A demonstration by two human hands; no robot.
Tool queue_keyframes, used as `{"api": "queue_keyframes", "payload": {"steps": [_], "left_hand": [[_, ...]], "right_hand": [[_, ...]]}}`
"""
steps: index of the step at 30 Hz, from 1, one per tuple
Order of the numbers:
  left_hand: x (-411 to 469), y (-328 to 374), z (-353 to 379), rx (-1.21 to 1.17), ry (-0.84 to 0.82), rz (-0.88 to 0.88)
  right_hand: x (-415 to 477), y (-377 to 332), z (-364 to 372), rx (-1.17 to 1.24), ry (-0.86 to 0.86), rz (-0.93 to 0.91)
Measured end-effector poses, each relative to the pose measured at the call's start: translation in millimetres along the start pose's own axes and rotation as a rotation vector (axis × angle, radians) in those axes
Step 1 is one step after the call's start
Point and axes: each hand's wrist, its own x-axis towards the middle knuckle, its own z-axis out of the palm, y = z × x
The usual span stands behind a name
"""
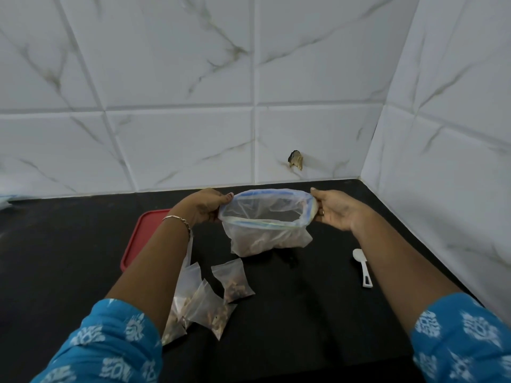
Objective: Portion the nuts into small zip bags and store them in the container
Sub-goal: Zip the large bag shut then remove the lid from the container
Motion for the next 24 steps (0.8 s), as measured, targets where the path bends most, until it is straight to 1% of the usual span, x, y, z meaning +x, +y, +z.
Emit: {"api": "queue_keyframes", "payload": {"steps": [2,5,7,9,11,13,15,17,19,20,22,24], "left_hand": [[-3.8,1.1,-0.7,0.03,-0.004,0.015],[-3.9,0.5,-0.2,0.108,0.052,0.079],[-0.5,-0.8,-1.0,0.12,0.09,0.162],[2.6,-1.8,-4.1,0.167,0.104,0.25],[2.4,-1.8,-7.8,0.247,0.084,0.291],[1.7,-0.5,-8.6,0.328,0.072,0.313],[0.8,3.4,-5.1,0.424,0.115,0.356],[-2.5,10.4,1.4,0.571,0.227,0.413],[-2.1,15.0,7.3,0.664,0.345,0.441],[-1.1,16.0,9.5,0.679,0.395,0.445],[2.6,14.3,13.0,0.661,0.468,0.433],[6.9,8.2,12.7,0.604,0.529,0.406]], "right_hand": [[-1.7,-3.0,0.8,0.018,-0.029,-0.036],[-5.4,-4.9,2.5,-0.006,-0.037,-0.092],[-7.0,-4.4,4.3,-0.05,0.051,-0.145],[-6.7,-2.8,5.3,-0.16,0.211,-0.225],[-4.4,-1.2,4.4,-0.384,0.369,-0.314],[-3.2,-1.3,4.5,-0.699,0.486,-0.431],[-3.8,-1.2,8.4,-0.996,0.531,-0.543],[-4.8,1.3,15.7,-1.229,0.55,-0.606],[-2.0,4.5,21.2,-1.355,0.539,-0.588],[-0.4,5.4,23.1,-1.36,0.528,-0.546],[3.1,6.4,23.4,-1.271,0.5,-0.421],[5.0,6.8,21.7,-1.058,0.429,-0.273]]}}
